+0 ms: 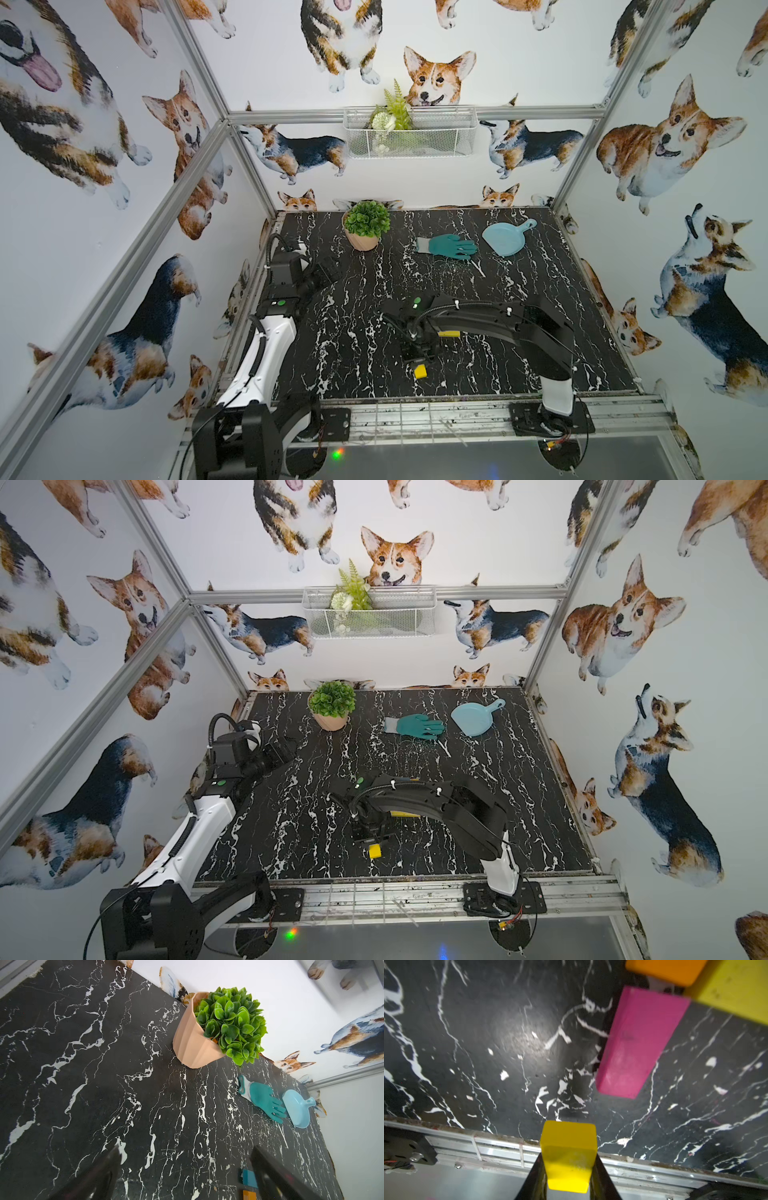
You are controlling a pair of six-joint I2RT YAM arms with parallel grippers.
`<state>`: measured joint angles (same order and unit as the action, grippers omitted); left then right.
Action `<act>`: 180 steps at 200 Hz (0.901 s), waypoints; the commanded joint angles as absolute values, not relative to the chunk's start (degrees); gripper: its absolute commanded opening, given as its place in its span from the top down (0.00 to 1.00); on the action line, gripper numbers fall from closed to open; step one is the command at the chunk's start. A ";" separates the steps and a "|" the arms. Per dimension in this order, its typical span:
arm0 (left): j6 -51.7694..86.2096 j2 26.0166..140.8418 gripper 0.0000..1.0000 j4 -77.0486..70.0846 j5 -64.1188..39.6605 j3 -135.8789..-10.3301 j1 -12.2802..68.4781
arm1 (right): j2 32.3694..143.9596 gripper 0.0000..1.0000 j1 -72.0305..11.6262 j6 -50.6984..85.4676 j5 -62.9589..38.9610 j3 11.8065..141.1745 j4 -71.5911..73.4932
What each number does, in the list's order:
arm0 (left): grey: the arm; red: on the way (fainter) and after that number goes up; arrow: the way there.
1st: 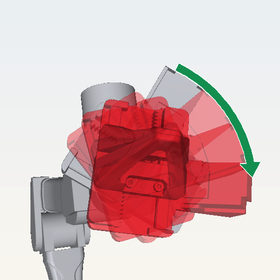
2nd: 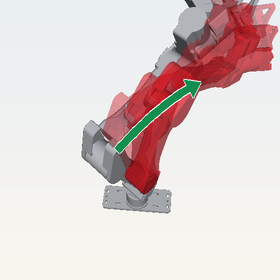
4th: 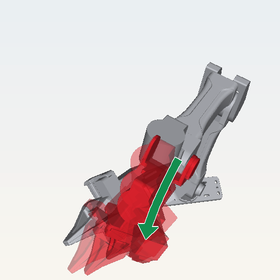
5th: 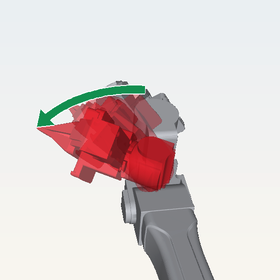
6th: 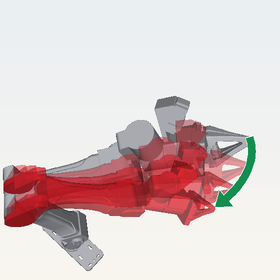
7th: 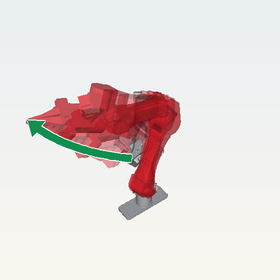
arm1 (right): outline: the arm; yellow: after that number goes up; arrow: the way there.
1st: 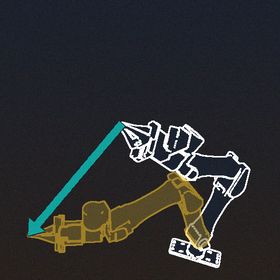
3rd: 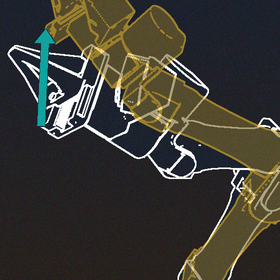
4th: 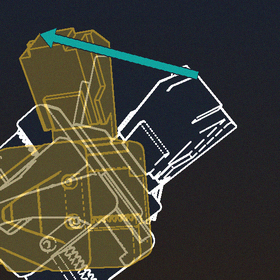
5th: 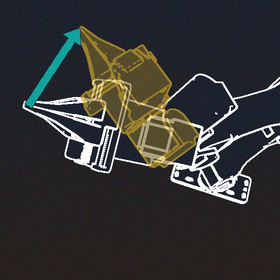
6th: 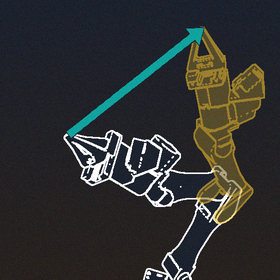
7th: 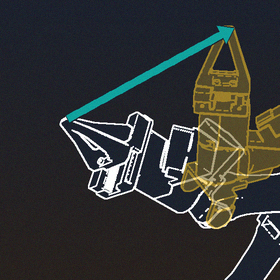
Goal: Assemble the letter p with building blocks
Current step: Assemble the building block at the center of the board.
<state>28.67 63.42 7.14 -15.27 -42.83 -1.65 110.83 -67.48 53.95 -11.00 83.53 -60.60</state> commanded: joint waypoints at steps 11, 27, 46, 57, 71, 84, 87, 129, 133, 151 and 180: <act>29.08 63.02 0.00 4.75 -16.96 -43.07 -1.71 | 110.67 0.73 -67.67 57.74 -13.23 81.41 -58.43; 29.13 62.96 0.00 4.75 -17.25 -43.11 -1.75 | 111.68 0.73 -67.70 57.71 -14.42 81.46 -57.96; 29.13 63.04 0.00 4.53 -17.64 -43.07 -1.74 | 112.30 0.73 -67.72 57.92 -15.03 81.30 -57.73; 29.20 63.11 0.00 4.32 -17.76 -43.06 -1.76 | 112.74 0.73 -67.66 57.72 -15.18 81.26 -57.79; 29.27 63.11 0.00 4.22 -17.68 -42.95 -1.72 | 112.90 0.73 -67.68 57.56 -15.45 80.59 -57.68; 29.25 63.11 0.00 4.15 -17.71 -42.87 -1.76 | 112.55 0.72 -67.29 57.91 -16.06 79.41 -56.84; 29.27 63.11 0.00 4.14 -17.75 -42.82 -1.75 | 112.46 0.72 -67.19 57.96 -16.07 79.11 -56.72; 29.28 63.19 0.00 3.95 -17.93 -42.72 -1.73 | 111.57 0.73 -65.68 57.88 -15.95 76.33 -55.91; 29.27 63.19 0.00 3.88 -17.88 -42.72 -1.68 | 111.53 0.73 -65.44 57.77 -15.91 76.16 -55.75; 29.27 63.28 0.00 3.81 -18.00 -42.70 -1.72 | 111.64 0.73 -64.97 57.18 -15.78 75.86 -55.59; 29.27 63.46 0.00 3.78 -17.95 -42.71 -1.70 | 111.72 0.72 -64.18 56.89 -15.86 75.23 -54.76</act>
<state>29.17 63.33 5.50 -17.61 -42.72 -1.65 112.01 -64.79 55.72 -16.14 75.61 -55.13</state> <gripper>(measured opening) 0.998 0.300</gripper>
